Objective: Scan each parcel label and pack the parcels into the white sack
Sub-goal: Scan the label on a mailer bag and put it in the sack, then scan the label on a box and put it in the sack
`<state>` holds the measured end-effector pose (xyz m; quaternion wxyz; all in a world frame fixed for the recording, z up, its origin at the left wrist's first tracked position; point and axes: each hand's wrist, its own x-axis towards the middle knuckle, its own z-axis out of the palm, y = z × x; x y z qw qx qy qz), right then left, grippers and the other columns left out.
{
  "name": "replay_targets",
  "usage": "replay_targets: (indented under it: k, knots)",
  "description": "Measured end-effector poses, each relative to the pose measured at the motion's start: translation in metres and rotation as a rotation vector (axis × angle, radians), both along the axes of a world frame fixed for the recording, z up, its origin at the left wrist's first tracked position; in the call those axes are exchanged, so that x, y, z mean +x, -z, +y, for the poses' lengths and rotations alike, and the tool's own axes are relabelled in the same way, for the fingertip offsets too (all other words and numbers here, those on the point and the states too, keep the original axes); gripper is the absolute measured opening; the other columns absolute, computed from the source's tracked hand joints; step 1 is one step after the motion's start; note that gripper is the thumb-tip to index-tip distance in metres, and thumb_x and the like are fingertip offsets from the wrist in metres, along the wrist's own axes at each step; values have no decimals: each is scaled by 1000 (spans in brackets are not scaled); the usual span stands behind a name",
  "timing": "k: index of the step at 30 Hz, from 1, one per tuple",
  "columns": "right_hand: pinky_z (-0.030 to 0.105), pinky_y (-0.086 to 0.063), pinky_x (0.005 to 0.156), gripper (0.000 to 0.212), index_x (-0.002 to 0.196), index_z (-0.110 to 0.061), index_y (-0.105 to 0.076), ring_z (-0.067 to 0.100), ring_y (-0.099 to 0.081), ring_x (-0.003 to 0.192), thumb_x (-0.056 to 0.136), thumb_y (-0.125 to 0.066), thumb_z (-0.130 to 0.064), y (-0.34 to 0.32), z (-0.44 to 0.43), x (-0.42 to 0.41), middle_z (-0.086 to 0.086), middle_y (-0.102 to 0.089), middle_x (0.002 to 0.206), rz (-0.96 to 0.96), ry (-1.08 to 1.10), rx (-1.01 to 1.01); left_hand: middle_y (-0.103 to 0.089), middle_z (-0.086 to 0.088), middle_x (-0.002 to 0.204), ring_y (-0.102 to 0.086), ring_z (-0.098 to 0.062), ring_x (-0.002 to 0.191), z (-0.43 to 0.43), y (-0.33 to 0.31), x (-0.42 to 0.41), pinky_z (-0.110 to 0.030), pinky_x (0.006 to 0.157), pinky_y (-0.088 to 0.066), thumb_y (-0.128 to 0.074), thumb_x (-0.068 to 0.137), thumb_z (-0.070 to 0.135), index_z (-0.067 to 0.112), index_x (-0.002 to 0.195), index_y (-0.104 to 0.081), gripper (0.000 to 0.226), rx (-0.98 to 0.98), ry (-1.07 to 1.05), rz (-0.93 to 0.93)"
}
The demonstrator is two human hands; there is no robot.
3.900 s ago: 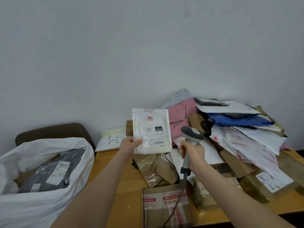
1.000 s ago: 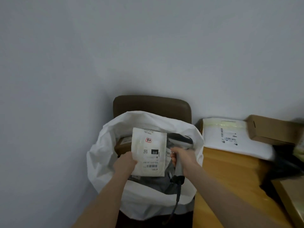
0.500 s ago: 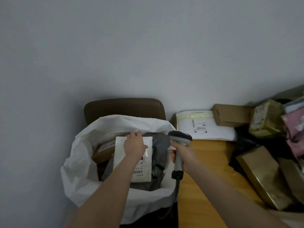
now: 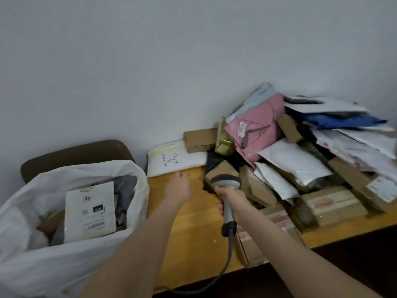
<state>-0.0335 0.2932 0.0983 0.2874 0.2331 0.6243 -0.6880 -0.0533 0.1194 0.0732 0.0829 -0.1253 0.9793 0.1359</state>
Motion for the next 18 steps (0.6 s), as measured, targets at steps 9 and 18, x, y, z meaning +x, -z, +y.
replay_targets:
  k: [9,18]
  knots:
    - [26,-43,43,18,90,2,-61,16,-49,40,88,-68,-15,-5,145,1,6,-56,48,19,88,109,-43,-9,138,-47,-27,123,136,7,-11,-38,93,-47,-61,90,35,16,141,-39,60,72,113,-64]
    - [21,-45,39,15,84,-3,-60,13,-52,37,87,-69,-14,7,186,-41,3,-57,44,24,175,183,-51,-12,131,-51,-25,117,155,47,-54,-34,90,-47,-60,89,34,6,134,-45,55,224,47,-180]
